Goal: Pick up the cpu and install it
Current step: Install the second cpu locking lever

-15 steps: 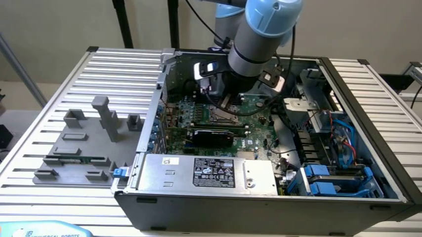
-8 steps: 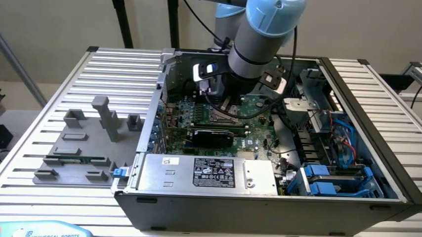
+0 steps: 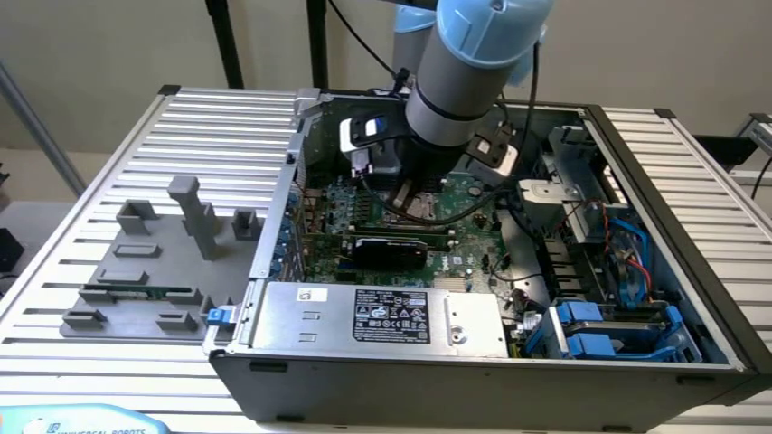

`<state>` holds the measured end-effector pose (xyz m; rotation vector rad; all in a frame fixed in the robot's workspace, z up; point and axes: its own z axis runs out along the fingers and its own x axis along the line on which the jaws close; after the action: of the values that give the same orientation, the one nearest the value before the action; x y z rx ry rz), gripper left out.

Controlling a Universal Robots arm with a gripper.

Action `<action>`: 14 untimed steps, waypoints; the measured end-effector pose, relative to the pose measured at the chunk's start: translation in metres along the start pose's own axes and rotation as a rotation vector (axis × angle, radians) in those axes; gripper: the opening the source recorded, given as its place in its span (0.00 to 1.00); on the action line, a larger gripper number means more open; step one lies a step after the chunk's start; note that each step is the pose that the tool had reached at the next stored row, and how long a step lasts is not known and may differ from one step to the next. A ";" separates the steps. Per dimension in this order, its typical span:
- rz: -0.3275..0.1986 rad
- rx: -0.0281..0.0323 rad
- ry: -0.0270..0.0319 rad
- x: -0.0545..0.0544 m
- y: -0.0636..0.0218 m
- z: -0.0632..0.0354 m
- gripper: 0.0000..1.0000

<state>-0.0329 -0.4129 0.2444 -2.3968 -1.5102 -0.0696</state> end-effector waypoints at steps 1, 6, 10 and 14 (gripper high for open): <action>0.000 0.0000 0.0000 -0.002 -0.0016 -0.0003 0.11; 0.000 0.0012 -0.0004 -0.010 -0.0111 0.0006 0.11; 0.000 0.0011 -0.0006 -0.012 -0.0143 0.0061 0.11; 0.000 0.0010 -0.0007 -0.010 -0.0148 0.0119 0.11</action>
<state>-0.0521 -0.4126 0.2344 -2.3965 -1.5098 -0.0680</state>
